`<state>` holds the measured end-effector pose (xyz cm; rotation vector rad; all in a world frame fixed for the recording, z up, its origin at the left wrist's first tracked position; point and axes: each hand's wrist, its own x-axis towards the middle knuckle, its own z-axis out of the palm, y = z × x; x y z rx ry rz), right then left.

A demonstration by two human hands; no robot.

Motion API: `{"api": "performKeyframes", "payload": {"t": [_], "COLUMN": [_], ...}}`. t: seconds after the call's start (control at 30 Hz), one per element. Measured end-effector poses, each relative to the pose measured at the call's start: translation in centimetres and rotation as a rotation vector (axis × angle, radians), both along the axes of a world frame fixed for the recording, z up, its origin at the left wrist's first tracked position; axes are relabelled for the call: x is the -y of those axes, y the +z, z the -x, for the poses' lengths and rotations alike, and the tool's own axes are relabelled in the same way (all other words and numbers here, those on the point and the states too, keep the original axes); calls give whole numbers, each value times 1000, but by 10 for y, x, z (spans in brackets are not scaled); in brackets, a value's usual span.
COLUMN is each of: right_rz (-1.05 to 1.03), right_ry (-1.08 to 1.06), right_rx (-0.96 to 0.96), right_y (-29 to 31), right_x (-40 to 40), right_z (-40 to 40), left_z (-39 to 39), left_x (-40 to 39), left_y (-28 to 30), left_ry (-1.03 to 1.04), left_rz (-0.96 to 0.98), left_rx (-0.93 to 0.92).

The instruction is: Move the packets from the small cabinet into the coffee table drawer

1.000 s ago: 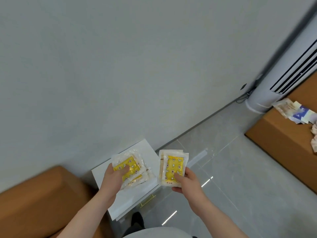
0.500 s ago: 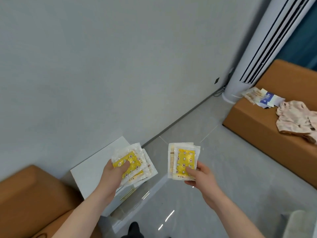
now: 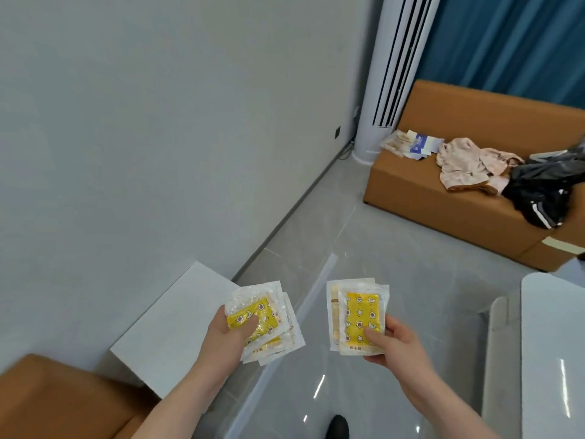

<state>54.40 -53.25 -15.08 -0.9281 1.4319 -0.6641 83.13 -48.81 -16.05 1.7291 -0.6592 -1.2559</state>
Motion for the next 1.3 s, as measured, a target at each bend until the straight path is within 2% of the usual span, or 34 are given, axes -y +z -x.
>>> {"api": "performKeyframes", "payload": {"t": [0.2,0.47,0.77,0.9,1.17,1.3], "right_rz": [-3,63,72,53,117,124], "right_ry": [-114,-271,-514,-647,-871,-917], "right_rx": [-17,-15,-26,-55,-40,-54], "right_y": [2,12,6,2,10,9], "right_x": [-78,-181,-392,-468,-551,-576], "right_z": [41,145,351,430,542,602], "left_z": [38,132,359,454,590,660], "left_x": [-47,-100,-214,-268,-300,-304], "left_y": [-4,12,4,0,13,5], "left_ry": [-92,-298,-424,-600,-826,-918], "left_rz": [-36,21,92,90,88,31], "left_rx": [-57,12,-19,18,68,49]}}
